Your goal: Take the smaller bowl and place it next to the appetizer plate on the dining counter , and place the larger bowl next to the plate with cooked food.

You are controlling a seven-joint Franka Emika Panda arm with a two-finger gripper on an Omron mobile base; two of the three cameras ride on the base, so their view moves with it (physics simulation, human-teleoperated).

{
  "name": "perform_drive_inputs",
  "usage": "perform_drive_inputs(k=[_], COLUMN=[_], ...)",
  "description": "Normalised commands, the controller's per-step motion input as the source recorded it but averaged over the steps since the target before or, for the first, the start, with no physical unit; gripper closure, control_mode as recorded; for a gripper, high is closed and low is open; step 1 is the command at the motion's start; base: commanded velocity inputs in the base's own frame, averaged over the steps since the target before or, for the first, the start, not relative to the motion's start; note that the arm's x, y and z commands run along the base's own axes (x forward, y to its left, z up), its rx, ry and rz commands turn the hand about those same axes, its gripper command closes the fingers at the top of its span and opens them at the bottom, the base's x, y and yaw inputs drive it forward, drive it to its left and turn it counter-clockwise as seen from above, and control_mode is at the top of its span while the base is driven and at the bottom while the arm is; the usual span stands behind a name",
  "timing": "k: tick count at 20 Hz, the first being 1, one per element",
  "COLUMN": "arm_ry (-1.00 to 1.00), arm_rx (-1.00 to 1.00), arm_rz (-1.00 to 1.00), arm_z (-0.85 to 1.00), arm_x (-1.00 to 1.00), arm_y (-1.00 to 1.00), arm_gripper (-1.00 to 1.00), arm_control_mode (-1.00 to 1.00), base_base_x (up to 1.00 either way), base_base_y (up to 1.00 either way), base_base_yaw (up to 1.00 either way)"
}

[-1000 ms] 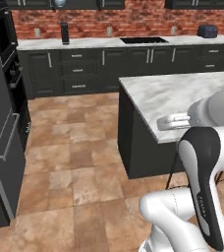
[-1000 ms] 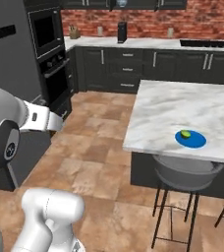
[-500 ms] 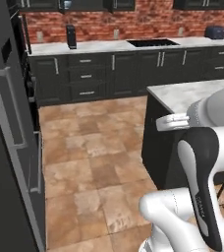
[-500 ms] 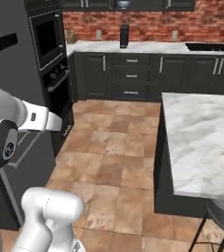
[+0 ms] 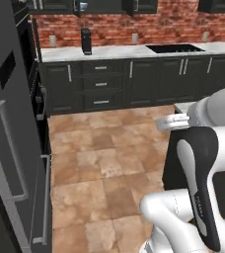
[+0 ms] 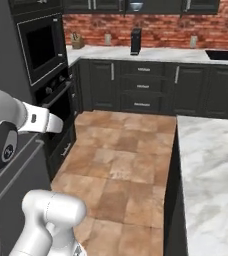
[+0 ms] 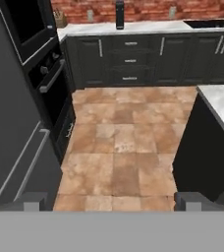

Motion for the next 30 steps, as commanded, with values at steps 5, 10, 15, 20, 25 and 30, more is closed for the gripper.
perform_drive_inputs(k=[5, 10, 15, 20, 25, 30], arm_ry=[0.0, 0.0, 0.0, 0.0, 0.0, 0.0], arm_rx=[0.0, 0.0, 0.0, 0.0, 0.0, 0.0], arm_rz=[0.0, 0.0, 0.0, 0.0, 0.0, 0.0], arm_z=[0.0, 0.0, 0.0, 0.0, 0.0, 0.0], arm_x=[0.0, 0.0, 0.0, 0.0, 0.0, 0.0], arm_y=[0.0, 0.0, 0.0, 0.0, 0.0, 0.0], arm_gripper=[-1.0, -1.0, -1.0, -1.0, -1.0, -1.0], arm_control_mode=[1.0, 1.0, 1.0, 1.0, 1.0, 1.0], base_base_x=[1.0, 1.0, 1.0, 1.0, 1.0, 1.0], base_base_y=[-0.16, -0.1, -0.26, -0.09, -0.15, -0.16], base_base_yaw=[0.26, 0.17, 0.12, 0.08, 0.0, 0.0])
